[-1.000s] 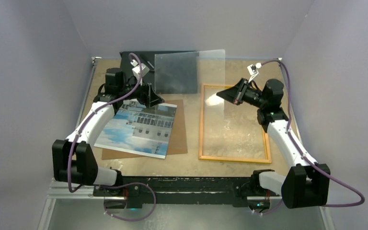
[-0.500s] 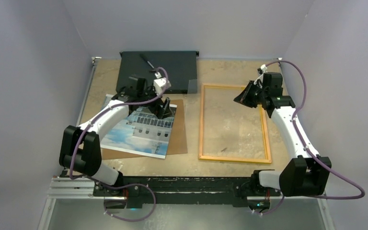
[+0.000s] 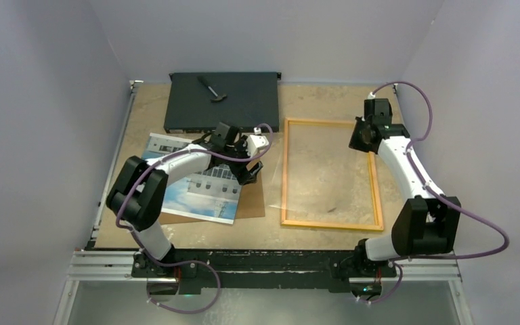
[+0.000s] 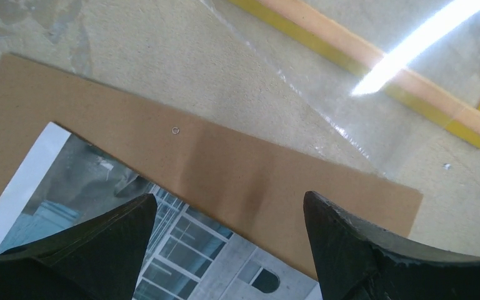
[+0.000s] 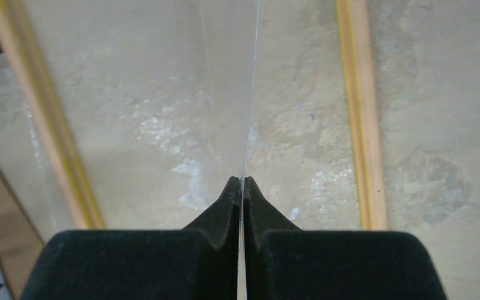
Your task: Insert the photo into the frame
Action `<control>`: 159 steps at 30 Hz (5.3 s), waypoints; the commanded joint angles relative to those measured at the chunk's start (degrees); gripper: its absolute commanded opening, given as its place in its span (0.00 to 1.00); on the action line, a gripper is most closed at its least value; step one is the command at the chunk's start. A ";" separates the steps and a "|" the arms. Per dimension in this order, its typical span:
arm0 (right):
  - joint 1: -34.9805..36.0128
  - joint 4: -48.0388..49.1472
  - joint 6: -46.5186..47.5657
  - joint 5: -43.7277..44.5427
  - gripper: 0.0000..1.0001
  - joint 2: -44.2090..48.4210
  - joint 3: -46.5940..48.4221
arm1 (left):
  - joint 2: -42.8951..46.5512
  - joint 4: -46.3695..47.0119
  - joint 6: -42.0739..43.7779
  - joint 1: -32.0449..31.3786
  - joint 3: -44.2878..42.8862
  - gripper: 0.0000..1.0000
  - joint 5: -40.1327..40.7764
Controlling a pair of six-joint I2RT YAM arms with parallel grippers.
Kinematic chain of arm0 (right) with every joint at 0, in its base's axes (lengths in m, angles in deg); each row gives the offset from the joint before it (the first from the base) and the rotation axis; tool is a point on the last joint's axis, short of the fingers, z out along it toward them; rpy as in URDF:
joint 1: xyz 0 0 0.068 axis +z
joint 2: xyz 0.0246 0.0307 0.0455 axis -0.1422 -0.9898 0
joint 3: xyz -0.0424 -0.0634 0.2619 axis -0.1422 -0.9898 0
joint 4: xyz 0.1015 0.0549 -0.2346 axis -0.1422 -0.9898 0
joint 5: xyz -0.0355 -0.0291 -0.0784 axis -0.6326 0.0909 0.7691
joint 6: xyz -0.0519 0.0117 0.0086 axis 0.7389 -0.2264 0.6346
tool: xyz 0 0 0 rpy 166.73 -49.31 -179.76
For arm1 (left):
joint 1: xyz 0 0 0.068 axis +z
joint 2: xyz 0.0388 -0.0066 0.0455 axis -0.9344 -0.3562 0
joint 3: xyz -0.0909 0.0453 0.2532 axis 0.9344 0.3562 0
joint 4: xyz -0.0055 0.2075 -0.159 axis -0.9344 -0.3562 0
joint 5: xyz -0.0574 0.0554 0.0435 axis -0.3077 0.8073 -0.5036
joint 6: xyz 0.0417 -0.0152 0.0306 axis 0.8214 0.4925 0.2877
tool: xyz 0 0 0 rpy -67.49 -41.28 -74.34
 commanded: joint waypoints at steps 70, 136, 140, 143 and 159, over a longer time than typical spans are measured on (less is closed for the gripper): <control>-8.81 19.23 -17.11 -24.30 0.00 25.09 -21.88 | -3.29 -0.60 -6.36 -8.42 -11.06 0.91 -7.05; -9.35 8.49 -15.46 -25.05 0.00 25.27 -1.76 | -17.32 5.22 -10.77 -10.12 -31.22 0.79 14.19; -9.36 11.65 -19.22 -33.23 0.00 24.66 -1.88 | -11.02 4.31 -14.29 -4.02 -31.21 0.83 9.05; -9.40 17.88 -24.85 -38.22 0.00 25.54 -4.91 | -6.60 2.56 -13.53 -0.22 -30.06 0.85 7.59; -9.43 24.32 -19.29 -21.12 0.00 23.72 -29.96 | -0.77 1.41 -7.10 1.83 -12.84 0.82 7.33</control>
